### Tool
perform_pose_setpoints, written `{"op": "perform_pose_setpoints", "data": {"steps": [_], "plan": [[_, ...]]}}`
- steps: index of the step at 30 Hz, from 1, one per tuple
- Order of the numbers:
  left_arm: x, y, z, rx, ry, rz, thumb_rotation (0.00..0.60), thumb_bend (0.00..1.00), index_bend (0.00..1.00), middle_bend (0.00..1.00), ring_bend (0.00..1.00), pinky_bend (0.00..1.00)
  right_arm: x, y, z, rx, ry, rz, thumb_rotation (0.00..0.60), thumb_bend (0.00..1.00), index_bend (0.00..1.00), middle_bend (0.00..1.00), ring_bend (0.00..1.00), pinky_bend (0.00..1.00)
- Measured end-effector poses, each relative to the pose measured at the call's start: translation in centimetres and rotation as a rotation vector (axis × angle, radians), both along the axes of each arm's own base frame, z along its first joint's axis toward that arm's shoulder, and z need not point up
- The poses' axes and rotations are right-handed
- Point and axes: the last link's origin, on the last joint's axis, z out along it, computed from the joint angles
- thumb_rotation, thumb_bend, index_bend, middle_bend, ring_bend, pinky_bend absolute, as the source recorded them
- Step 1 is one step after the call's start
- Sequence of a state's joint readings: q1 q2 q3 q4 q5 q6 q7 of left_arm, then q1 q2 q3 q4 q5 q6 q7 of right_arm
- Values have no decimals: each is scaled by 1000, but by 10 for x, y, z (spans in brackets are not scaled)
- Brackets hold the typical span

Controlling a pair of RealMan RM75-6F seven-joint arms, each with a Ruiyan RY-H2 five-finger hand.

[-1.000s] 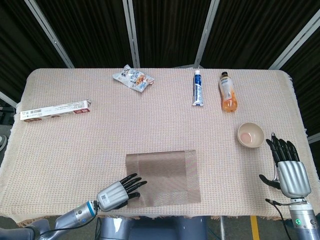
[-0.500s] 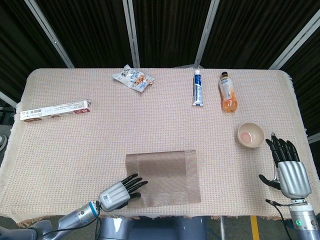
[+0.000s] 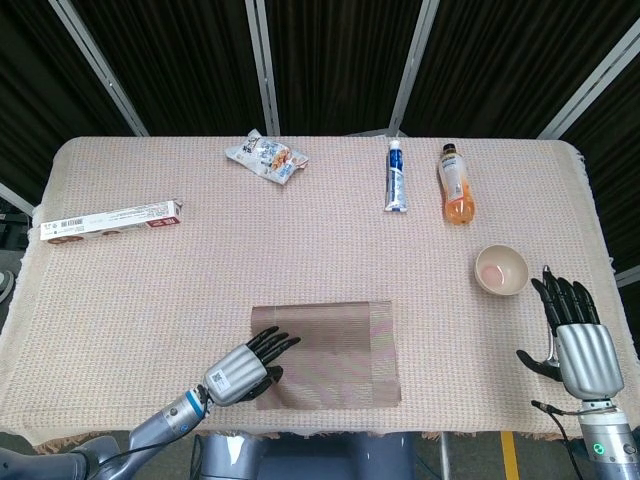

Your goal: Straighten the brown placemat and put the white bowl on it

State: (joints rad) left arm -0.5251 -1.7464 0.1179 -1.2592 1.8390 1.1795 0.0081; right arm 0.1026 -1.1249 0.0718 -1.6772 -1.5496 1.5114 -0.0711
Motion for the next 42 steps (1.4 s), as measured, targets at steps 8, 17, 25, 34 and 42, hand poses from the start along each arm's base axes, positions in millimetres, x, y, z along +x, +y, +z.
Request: {"op": "perform_pose_setpoints", "data": {"steps": [8, 17, 25, 34, 42], "plan": [[22, 39, 22, 61, -121, 119, 600, 499, 675, 0, 0, 0, -1, -1, 0, -5, 3, -7, 600, 0, 0, 0, 0, 0], [40, 112, 55, 90, -296, 399, 600, 519, 679, 0, 0, 0, -3, -5, -3, -3, 18, -21, 600, 0, 0, 0, 0, 0], [21, 176, 85, 198, -353, 592, 600, 520, 685, 0, 0, 0, -7, -10, -6, 3, 31, -42, 600, 0, 0, 0, 0, 0], [-35, 201, 95, 303, -267, 703, 600, 445, 506, 0, 0, 0, -9, -13, -12, 15, 47, -55, 600, 0, 0, 0, 0, 0], [-77, 169, 102, 345, -164, 676, 600, 0, 0, 0, 0, 0, -8, -10, -15, 32, 51, -45, 600, 0, 0, 0, 0, 0]]}}
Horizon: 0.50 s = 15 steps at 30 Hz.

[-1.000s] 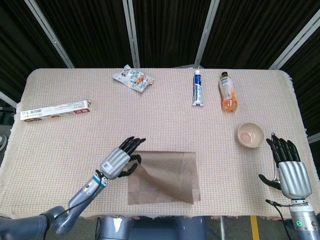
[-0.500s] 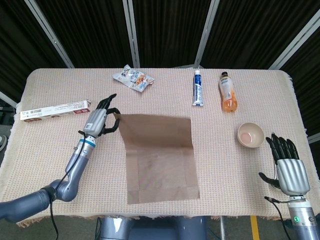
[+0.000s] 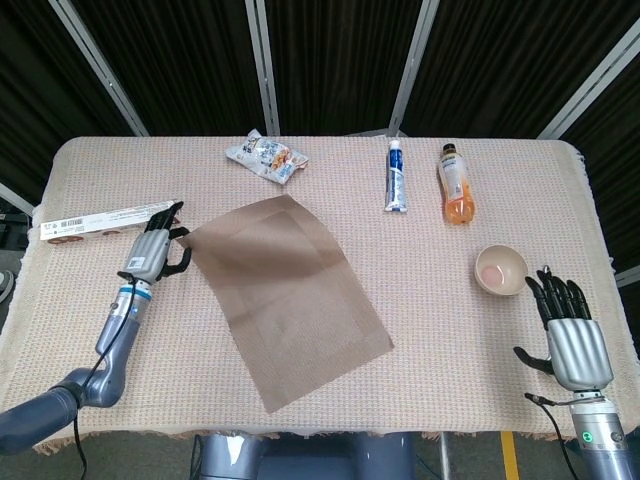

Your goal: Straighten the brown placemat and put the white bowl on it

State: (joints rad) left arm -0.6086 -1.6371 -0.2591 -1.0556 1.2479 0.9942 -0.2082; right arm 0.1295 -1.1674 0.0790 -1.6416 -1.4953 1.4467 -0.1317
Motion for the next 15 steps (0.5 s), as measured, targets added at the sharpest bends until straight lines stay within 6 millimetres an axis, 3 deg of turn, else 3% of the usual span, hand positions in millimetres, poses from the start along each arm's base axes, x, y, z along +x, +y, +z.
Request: {"op": "perform_pose_setpoints", "data": {"steps": [7, 15], "plan": [[-18, -29, 52, 176, 115, -51, 600, 0, 0, 0, 0, 0, 9, 3, -14, 90, -17, 42, 600, 0, 0, 0, 0, 0], [-16, -71, 97, 218, 202, -47, 600, 0, 0, 0, 0, 0, 26, -10, -41, 253, 13, 122, 600, 0, 0, 0, 0, 0]]}}
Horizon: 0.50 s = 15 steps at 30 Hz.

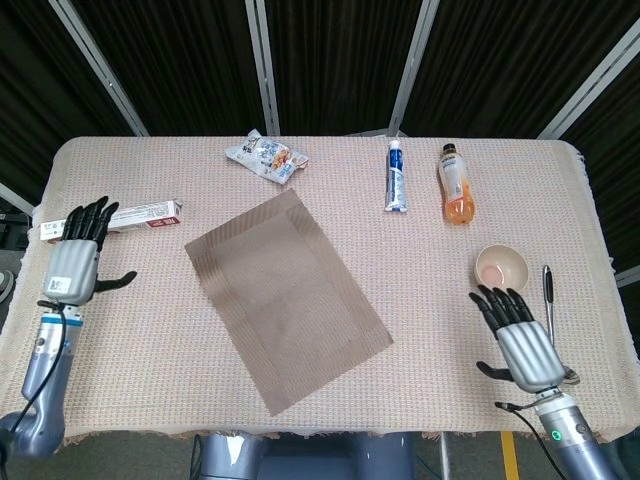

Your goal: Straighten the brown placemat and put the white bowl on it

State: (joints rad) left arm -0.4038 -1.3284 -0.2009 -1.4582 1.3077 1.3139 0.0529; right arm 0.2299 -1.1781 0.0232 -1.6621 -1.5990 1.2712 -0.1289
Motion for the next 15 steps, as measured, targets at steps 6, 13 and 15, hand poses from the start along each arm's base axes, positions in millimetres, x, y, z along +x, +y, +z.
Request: {"op": "perform_pose_setpoints", "data": {"steps": [6, 13, 15], "plan": [[16, -41, 26, -5, 10, 64, 600, 0, 0, 0, 0, 0, 20, -17, -31, 140, 14, 73, 600, 11, 0, 0, 0, 0], [20, -73, 53, 53, 49, 123, 600, 0, 0, 0, 0, 0, 50, -38, -69, 230, 61, 200, 600, 174, 100, 0, 0, 0], [20, -76, 54, 52, 56, 121, 600, 0, 0, 0, 0, 0, 55, -44, -81, 248, 76, 226, 600, 221, 157, 0, 0, 0]]}}
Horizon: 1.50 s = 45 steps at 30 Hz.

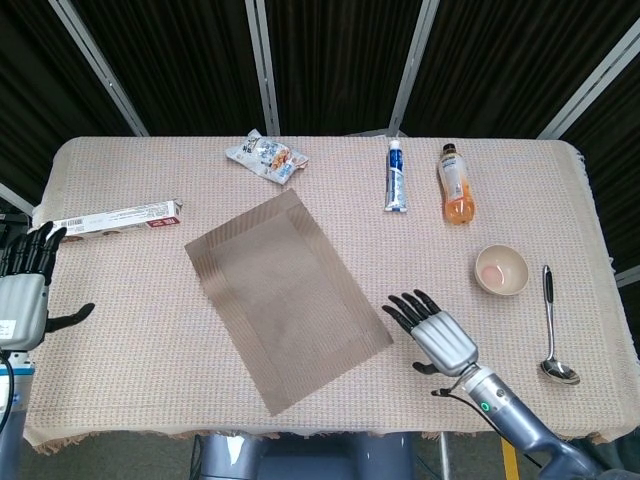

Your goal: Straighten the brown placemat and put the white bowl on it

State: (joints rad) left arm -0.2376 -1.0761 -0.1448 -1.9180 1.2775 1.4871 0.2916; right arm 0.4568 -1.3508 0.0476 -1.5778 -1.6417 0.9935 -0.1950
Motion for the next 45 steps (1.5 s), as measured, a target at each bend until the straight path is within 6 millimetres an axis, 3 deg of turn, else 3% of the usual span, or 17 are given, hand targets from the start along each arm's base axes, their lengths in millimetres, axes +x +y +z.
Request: {"op": "perform_pose_setpoints", "data": {"steps": [8, 17, 32, 45], "plan": [[-4, 1, -4, -32, 14, 4, 600, 0, 0, 0, 0, 0, 4, -16, -33, 9, 53, 72, 600, 227, 208, 0, 0, 0], [-4, 2, -7, -54, 13, -1, 600, 0, 0, 0, 0, 0, -7, -24, -53, 10, 110, 108, 600, 226, 214, 0, 0, 0], [-2, 0, -10, -70, 7, -7, 600, 0, 0, 0, 0, 0, -15, -20, -62, 15, 103, 120, 600, 227, 216, 0, 0, 0], [-1, -2, -10, -75, 2, -7, 600, 0, 0, 0, 0, 0, -6, -33, -71, -24, 61, 142, 600, 243, 222, 0, 0, 0]]}}
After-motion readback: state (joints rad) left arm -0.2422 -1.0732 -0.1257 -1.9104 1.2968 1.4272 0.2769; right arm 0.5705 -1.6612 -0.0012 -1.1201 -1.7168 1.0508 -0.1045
